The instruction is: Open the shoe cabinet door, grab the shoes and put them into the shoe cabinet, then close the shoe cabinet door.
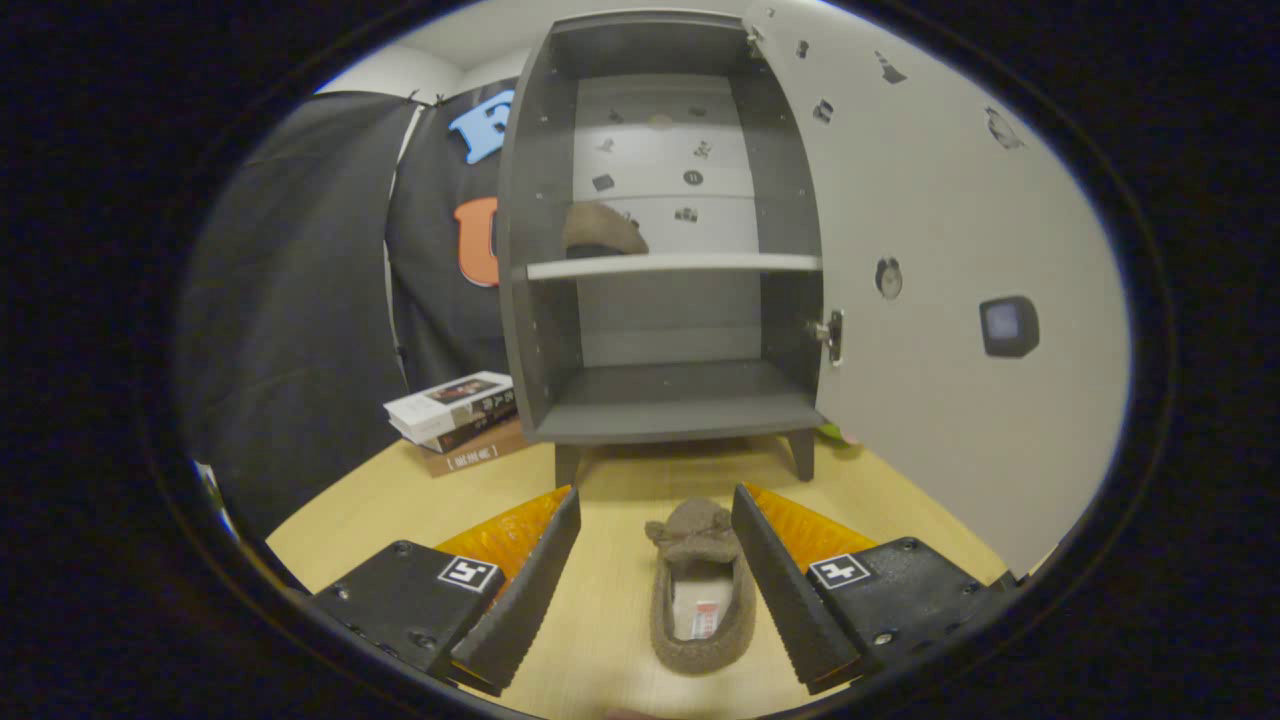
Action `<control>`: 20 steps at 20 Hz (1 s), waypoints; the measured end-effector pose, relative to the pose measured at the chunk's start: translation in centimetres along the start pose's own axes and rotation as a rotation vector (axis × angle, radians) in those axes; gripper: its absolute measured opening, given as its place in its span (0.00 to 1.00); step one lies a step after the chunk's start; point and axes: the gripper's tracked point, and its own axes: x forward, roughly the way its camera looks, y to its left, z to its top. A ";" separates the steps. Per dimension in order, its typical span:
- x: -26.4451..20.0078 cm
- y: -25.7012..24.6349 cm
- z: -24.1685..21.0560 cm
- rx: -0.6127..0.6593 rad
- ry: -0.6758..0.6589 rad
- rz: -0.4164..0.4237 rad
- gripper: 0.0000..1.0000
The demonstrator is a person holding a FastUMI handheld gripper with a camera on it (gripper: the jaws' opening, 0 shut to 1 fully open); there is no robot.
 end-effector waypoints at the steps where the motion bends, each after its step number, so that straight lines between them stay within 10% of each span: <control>1: 1.3 -0.1 -2.1 -0.008 0.054 -0.003 0.96; 8: 5.2 -1.2 -8.9 -0.060 0.212 -0.048 0.82; 11: 6.3 -1.0 -10.3 -0.022 0.271 -0.027 0.62; 15: 6.7 -1.2 -10.2 -0.035 0.259 -0.008 0.62; 20: 7.4 -0.6 -9.4 0.015 0.202 0.097 0.28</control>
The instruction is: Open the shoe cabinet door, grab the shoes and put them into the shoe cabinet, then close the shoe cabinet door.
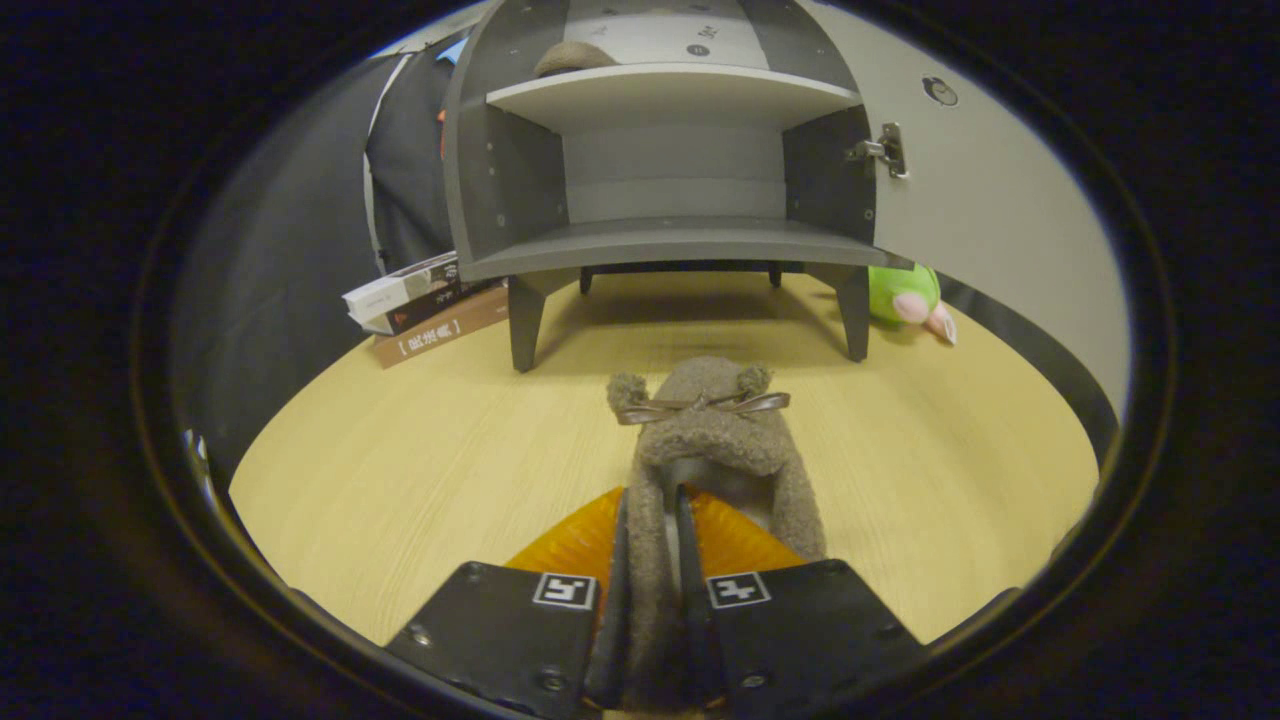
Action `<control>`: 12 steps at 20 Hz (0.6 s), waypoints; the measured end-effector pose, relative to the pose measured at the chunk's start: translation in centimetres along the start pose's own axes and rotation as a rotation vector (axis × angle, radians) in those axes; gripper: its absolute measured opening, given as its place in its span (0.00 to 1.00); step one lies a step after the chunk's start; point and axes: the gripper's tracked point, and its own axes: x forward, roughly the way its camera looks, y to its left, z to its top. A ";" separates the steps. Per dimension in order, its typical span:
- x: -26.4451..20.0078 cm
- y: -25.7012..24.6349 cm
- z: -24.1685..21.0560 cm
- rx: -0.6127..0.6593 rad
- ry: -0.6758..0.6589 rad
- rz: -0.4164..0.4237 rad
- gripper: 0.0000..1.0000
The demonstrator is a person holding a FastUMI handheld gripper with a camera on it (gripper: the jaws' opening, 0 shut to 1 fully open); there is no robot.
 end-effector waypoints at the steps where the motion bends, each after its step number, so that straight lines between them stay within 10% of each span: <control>1: 0.0 0.1 -0.2 -0.001 -0.008 0.023 0.21; 12: -4.9 0.5 2.8 -0.009 -0.121 0.095 0.13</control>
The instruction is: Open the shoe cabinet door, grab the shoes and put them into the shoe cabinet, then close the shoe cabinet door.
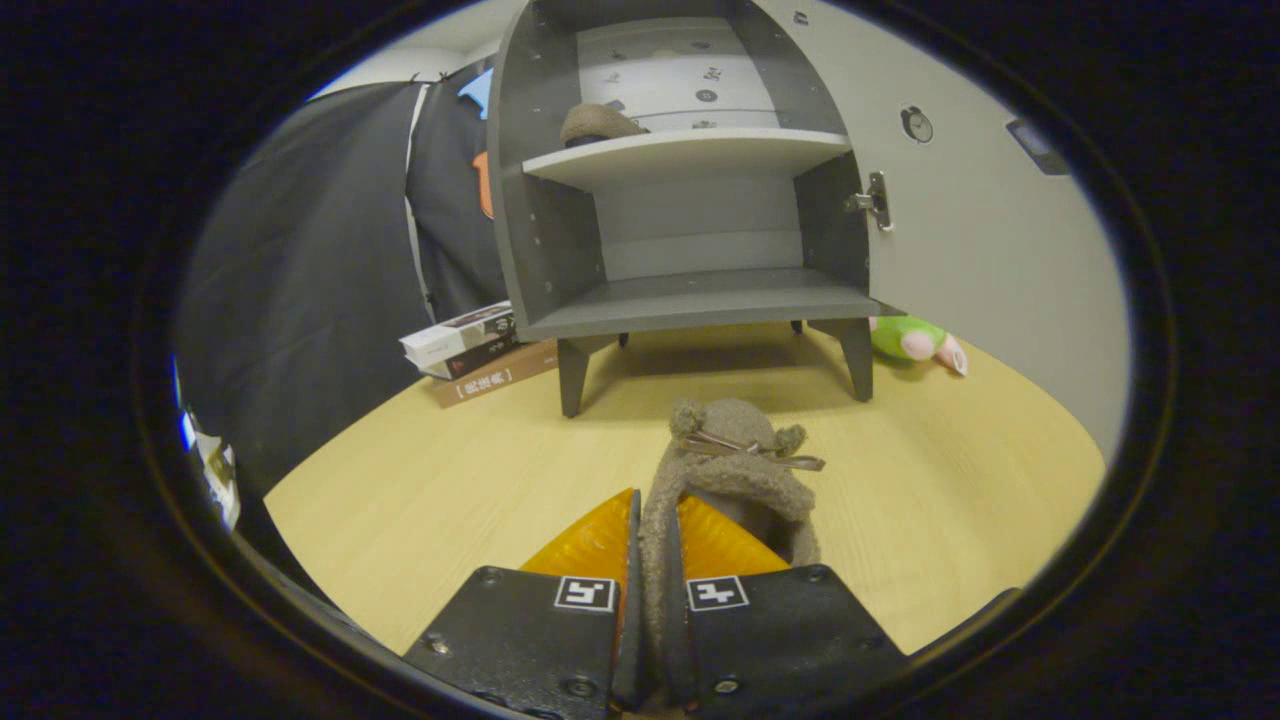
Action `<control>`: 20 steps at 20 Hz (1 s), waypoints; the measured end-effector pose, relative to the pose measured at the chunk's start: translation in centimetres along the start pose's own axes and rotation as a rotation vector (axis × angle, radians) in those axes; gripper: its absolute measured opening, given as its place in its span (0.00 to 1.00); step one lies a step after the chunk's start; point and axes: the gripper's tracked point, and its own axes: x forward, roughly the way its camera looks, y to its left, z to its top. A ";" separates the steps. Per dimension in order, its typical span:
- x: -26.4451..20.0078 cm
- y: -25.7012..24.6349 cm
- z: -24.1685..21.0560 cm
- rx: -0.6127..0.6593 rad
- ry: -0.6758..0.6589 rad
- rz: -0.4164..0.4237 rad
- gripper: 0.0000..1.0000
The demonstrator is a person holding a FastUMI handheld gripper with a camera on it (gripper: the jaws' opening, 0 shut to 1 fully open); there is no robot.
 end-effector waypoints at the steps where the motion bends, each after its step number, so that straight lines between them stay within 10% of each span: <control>1: -0.6 0.3 0.8 -0.004 -0.016 0.005 0.13; 20: -14.7 6.5 22.9 -0.107 -0.361 0.044 0.13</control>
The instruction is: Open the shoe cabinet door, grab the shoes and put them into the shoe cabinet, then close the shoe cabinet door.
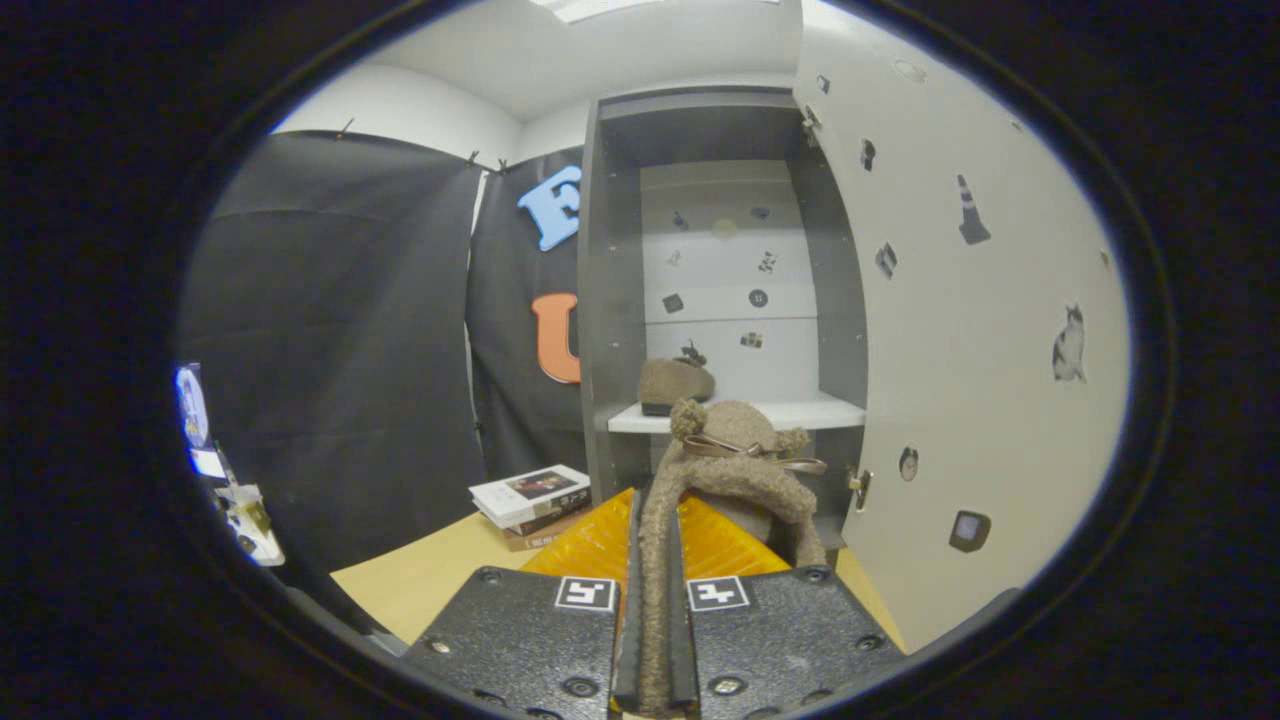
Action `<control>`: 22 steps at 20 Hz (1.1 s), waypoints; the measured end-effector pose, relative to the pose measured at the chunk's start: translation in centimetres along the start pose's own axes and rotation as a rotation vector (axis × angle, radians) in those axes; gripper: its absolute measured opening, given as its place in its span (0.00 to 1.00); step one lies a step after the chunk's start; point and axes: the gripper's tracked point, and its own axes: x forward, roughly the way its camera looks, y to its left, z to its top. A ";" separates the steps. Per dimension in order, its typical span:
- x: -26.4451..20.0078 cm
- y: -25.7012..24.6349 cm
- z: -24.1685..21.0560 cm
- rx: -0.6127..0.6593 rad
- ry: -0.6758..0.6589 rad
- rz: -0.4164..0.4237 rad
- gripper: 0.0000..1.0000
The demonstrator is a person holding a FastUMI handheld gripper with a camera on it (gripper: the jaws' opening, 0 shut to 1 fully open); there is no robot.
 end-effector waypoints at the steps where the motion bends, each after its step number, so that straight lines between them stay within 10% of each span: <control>1: -0.2 -0.1 1.2 0.001 -0.012 -0.002 0.13; 22: 3.1 0.5 20.4 -0.123 -0.093 -0.047 0.13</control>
